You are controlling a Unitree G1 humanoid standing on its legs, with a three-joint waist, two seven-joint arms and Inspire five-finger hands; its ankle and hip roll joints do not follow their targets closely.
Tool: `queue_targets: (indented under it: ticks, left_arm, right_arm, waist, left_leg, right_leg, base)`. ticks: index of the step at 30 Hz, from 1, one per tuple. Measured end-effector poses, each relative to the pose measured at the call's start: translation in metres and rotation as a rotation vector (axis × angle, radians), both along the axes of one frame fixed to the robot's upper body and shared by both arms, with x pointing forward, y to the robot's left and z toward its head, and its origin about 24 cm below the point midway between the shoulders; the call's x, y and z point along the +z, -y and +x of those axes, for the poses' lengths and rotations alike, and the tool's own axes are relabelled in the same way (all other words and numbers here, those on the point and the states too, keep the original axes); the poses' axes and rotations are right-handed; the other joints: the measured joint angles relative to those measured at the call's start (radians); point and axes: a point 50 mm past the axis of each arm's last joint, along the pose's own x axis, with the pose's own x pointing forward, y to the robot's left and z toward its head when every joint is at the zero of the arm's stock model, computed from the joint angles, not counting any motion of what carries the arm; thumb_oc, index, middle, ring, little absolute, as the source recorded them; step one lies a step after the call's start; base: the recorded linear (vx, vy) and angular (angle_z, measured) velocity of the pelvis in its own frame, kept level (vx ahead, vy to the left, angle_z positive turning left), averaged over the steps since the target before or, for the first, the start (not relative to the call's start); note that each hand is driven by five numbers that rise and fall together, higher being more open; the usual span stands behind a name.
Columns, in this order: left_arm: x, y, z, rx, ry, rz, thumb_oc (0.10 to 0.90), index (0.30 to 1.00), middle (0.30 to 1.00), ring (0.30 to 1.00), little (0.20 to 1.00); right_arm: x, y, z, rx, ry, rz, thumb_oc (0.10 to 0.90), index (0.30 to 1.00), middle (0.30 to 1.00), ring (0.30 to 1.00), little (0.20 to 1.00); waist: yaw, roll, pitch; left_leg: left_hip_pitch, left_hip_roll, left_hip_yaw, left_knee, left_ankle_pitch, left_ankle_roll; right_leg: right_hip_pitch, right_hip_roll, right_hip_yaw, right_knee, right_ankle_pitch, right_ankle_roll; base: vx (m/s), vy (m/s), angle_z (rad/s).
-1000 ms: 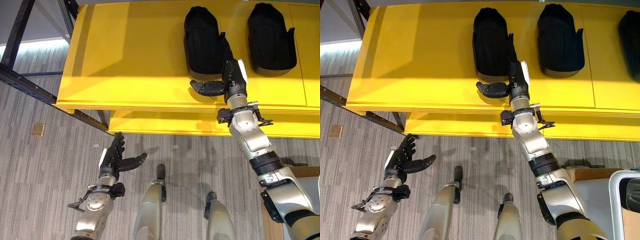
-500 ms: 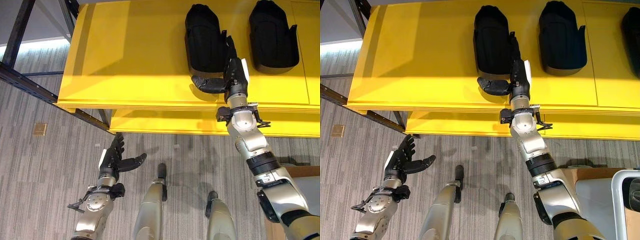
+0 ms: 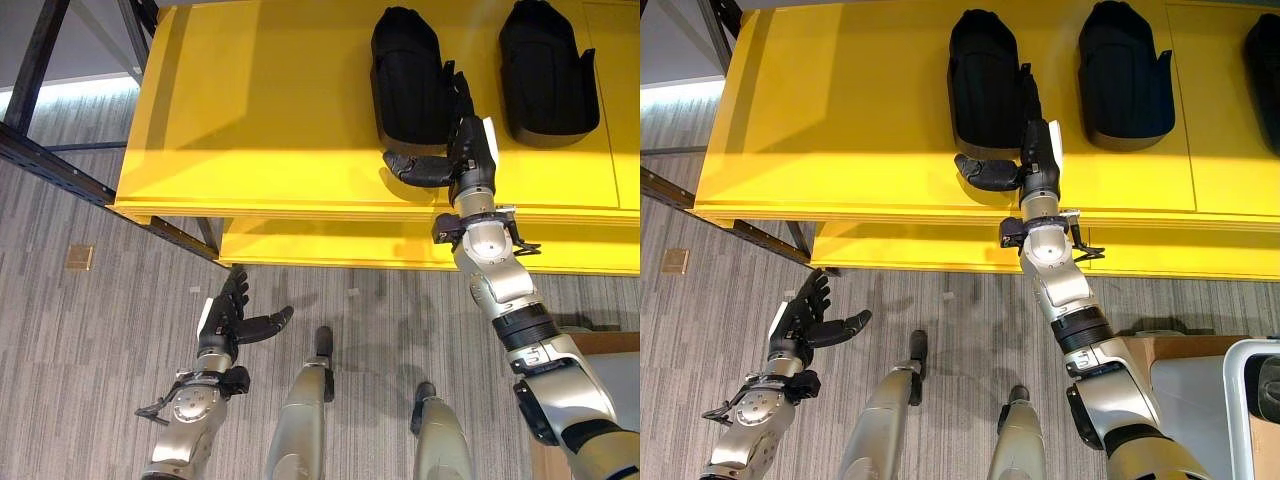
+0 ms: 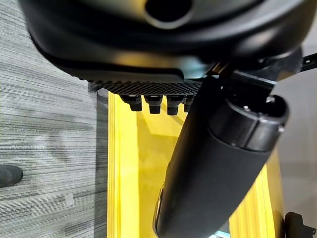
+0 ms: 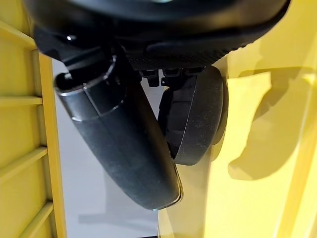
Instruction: Move parts from the plastic box to the shelf.
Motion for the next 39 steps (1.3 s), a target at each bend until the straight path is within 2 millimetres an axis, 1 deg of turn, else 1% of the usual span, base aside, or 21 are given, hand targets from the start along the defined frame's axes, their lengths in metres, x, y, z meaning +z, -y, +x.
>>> queue_targets:
  ticks: [10, 19, 39]
  left_arm:
    - [-0.0001, 0.0, -0.0001, 0.0, 0.0, 0.0, 0.9, 1.0, 1.0, 1.0, 1.0]
    - [-0.0001, -0.0001, -0.0001, 0.001, 0.0, 0.0, 0.9, 1.0, 1.0, 1.0, 1.0]
    - [-0.0002, -0.0001, -0.0002, 0.002, -0.001, -0.001, 0.9, 1.0, 1.0, 1.0, 1.0]
  right_arm:
    - [0.0, -0.0008, 0.0, 0.002, 0.0, 0.001, 0.9, 1.0, 1.0, 1.0, 1.0]
    - [-0.002, -0.0088, 0.0, 0.022, -0.005, 0.019, 0.9, 1.0, 1.0, 1.0, 1.0]
    - [-0.0012, -0.0082, 0.0, 0.019, -0.002, 0.016, 0.9, 1.0, 1.0, 1.0, 1.0]
  waist:
    - [0.002, 0.0, 0.0]
    - [0.002, 0.0, 0.0]
    - [0.002, -0.001, 0.0]
  left_leg:
    - [-0.005, 0.0, -0.006, 0.007, -0.002, 0.001]
    - [-0.006, 0.0, -0.007, 0.009, -0.003, 0.001]
    - [-0.01, 0.0, -0.007, 0.011, -0.003, 0.001]
  right_leg:
    - [-0.004, 0.0, 0.001, 0.007, 0.0, 0.0]
    - [-0.005, 0.0, 0.001, 0.009, 0.0, 0.0]
    - [-0.008, 0.001, 0.001, 0.01, 0.0, 0.0]
  base:
    - [0.0, 0.0, 0.0]
    - [0.0, 0.0, 0.0]
    - [0.0, 0.0, 0.0]
